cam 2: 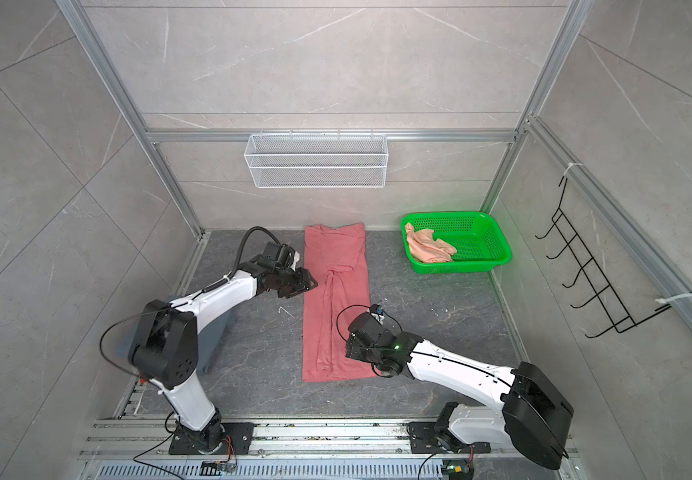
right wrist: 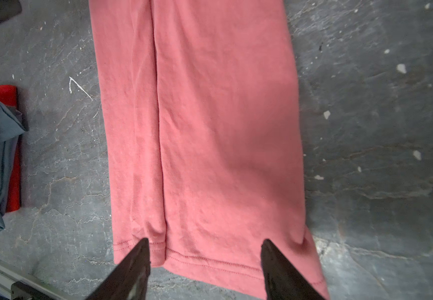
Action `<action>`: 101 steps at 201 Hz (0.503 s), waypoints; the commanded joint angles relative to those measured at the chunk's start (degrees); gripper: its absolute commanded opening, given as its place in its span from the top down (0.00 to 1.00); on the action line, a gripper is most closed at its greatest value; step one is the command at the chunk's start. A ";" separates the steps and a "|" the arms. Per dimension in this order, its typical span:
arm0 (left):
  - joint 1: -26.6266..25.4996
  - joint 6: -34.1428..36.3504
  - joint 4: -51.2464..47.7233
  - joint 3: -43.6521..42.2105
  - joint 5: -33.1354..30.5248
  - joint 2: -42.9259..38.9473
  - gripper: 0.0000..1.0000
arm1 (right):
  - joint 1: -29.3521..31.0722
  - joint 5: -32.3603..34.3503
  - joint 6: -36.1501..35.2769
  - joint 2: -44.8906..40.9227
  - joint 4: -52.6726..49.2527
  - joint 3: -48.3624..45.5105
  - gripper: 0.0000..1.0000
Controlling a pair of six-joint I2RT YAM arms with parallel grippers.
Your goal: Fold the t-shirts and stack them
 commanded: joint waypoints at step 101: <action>-18.01 -18.69 1.21 -18.76 -10.10 -8.36 0.49 | 0.19 -1.90 3.80 -5.02 1.71 -8.61 0.32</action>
